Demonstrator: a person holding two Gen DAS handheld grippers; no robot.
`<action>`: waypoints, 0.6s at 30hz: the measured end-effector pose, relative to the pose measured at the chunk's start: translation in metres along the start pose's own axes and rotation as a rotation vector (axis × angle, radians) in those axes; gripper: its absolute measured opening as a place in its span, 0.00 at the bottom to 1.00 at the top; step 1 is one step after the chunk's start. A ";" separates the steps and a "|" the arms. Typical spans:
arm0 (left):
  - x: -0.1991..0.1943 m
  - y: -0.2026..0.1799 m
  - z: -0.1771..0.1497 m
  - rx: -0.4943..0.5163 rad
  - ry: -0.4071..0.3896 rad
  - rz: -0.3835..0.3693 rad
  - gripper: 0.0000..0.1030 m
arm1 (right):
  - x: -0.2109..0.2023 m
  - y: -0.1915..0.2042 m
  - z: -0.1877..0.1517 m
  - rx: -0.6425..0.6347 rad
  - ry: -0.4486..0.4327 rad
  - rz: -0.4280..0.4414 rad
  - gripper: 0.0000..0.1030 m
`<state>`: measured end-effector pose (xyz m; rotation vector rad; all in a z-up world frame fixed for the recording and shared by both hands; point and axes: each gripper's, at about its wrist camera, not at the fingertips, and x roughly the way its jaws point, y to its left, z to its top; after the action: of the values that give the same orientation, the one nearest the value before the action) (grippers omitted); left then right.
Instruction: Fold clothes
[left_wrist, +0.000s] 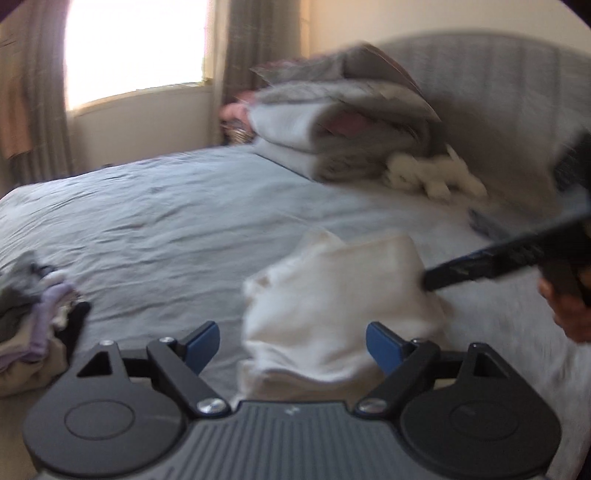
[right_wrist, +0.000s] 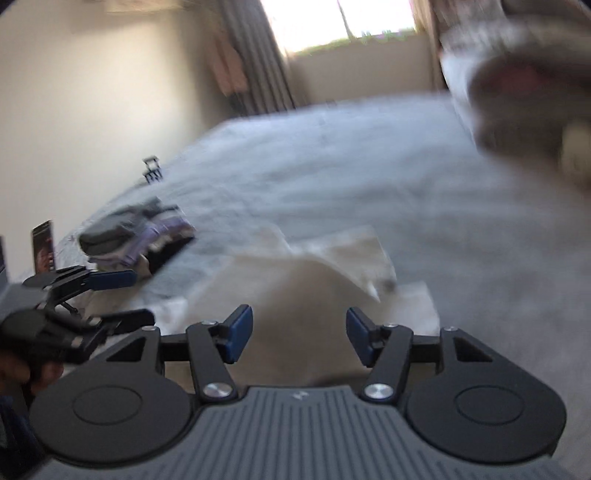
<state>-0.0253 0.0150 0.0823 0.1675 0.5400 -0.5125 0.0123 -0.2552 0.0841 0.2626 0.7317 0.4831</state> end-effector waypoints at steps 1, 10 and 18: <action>0.001 -0.002 -0.001 0.017 0.001 0.000 0.85 | 0.006 -0.010 -0.001 0.054 0.022 -0.003 0.58; 0.007 -0.017 -0.003 0.122 -0.022 0.036 0.88 | 0.028 0.023 0.005 0.090 -0.031 0.131 0.16; -0.005 0.005 0.005 0.054 -0.022 0.052 0.31 | 0.001 0.065 0.008 -0.170 -0.109 0.158 0.32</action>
<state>-0.0239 0.0200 0.0890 0.2267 0.4994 -0.4782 -0.0028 -0.1993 0.1145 0.1864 0.5623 0.6728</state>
